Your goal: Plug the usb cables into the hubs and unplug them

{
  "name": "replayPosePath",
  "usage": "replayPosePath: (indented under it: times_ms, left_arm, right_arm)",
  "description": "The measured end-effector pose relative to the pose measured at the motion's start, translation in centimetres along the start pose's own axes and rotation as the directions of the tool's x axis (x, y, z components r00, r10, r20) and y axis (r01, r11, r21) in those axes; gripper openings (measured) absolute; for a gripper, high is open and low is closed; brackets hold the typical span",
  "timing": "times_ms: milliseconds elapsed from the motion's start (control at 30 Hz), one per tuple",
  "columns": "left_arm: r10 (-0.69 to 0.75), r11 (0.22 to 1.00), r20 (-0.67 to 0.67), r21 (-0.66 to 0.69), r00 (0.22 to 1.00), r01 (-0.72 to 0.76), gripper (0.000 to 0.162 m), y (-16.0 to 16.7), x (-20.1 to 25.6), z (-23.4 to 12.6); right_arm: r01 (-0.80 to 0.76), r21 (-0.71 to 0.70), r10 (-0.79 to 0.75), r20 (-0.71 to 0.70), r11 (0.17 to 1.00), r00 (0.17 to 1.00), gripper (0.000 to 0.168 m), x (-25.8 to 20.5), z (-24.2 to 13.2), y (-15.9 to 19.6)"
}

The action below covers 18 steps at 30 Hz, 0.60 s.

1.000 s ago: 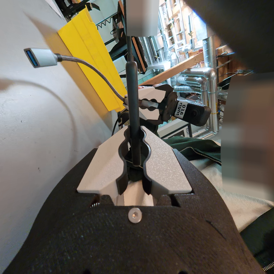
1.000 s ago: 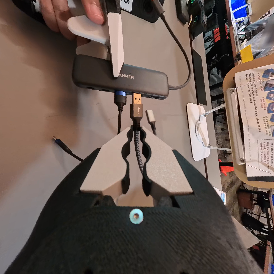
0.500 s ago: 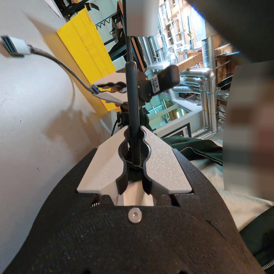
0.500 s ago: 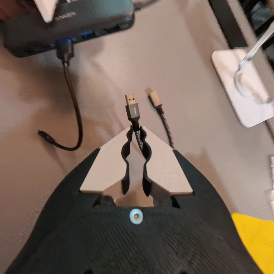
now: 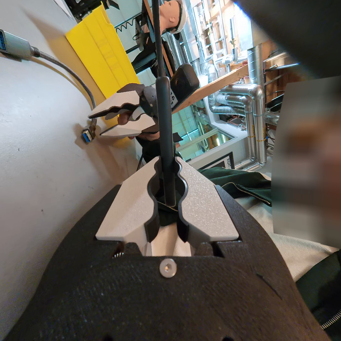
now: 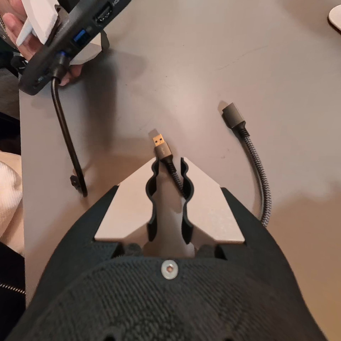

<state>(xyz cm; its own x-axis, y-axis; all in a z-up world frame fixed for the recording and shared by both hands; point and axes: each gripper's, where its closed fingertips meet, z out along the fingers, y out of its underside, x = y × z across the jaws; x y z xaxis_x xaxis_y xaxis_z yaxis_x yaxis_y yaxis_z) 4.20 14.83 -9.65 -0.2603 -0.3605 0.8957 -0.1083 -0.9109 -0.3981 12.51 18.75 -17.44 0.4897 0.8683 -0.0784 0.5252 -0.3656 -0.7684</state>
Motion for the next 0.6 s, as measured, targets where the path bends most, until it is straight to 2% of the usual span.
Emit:
replayPosePath:
  times_ms: [167,300,500,600]
  left_arm:
    - [-0.002,1.000,-0.005,-0.005,1.000,0.002,0.009,0.1,0.1,0.1]
    - [0.000,1.000,-0.002,-0.008,1.000,0.000,0.008,0.2,0.0,0.2]
    - [0.022,1.000,0.025,-0.011,0.999,-0.021,0.009,0.3,-0.2,0.3]
    - [0.085,0.996,0.083,-0.036,0.993,-0.082,0.008,0.6,-0.7,0.5]
  right_arm:
    - [0.013,-0.008,-0.013,0.015,1.000,1.000,0.025,-0.4,1.0,0.2]
    - [0.027,-0.004,-0.027,0.003,1.000,1.000,0.016,-0.2,1.1,-0.1]
    - [0.016,0.146,-0.012,-0.023,0.989,1.000,0.016,-0.5,-2.0,-3.9]
    - [0.031,0.152,-0.025,-0.043,0.988,0.999,0.015,-1.4,-3.1,-5.2]
